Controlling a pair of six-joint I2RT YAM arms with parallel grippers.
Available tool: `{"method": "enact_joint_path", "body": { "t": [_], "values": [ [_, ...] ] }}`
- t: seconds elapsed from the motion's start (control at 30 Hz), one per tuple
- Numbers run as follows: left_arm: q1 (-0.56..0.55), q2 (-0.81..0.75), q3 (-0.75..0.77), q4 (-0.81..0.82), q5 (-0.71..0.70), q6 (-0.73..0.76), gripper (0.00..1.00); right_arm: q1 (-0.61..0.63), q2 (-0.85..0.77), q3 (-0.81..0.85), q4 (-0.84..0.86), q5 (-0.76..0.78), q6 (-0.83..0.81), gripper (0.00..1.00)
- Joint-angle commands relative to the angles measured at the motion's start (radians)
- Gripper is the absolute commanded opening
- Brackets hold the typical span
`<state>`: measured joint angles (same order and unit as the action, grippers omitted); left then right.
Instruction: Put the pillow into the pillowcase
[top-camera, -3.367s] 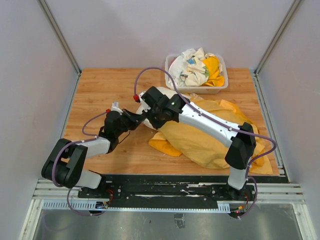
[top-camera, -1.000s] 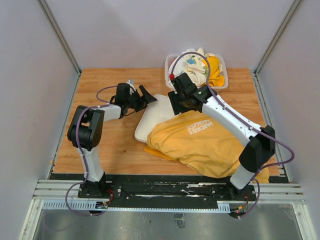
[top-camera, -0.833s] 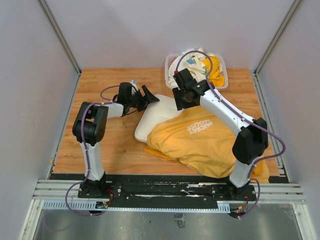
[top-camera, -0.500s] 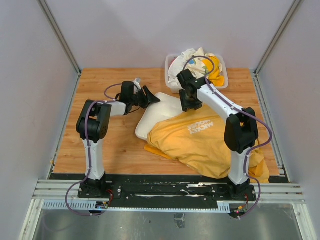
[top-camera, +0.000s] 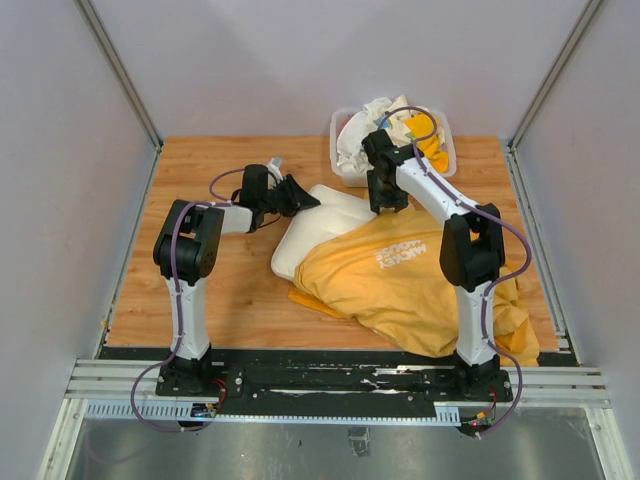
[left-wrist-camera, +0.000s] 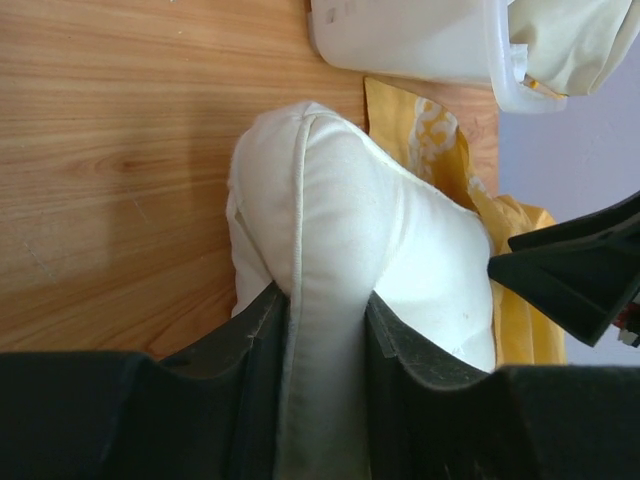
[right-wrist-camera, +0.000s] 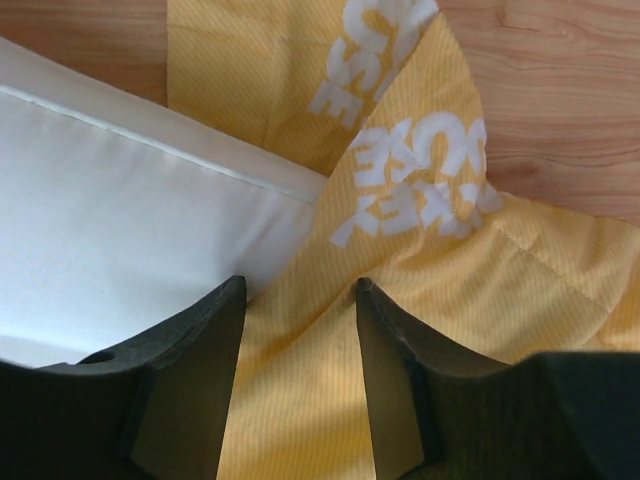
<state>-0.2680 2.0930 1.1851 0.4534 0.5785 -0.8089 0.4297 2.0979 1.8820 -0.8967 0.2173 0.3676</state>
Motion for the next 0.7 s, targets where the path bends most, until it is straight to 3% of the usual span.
{"method": "enact_joint_path", "body": {
  "t": [0.0,0.2,0.4,0.67],
  "values": [
    [-0.011,-0.003,-0.018,0.022,0.039,-0.003,0.22,-0.01,0.027,-0.002,-0.034,-0.029,0.018,0.44],
    [-0.014,-0.012,-0.023,0.039,0.05,-0.02,0.17,-0.009,0.029,-0.034,-0.024,-0.05,0.026,0.03],
    [-0.014,-0.045,-0.025,0.028,0.052,-0.029,0.01,0.008,-0.02,0.011,-0.011,-0.076,0.015,0.01],
    [-0.014,-0.125,-0.037,0.035,0.069,-0.057,0.0,0.098,-0.037,0.212,0.006,-0.154,-0.039,0.01]
  ]
}}
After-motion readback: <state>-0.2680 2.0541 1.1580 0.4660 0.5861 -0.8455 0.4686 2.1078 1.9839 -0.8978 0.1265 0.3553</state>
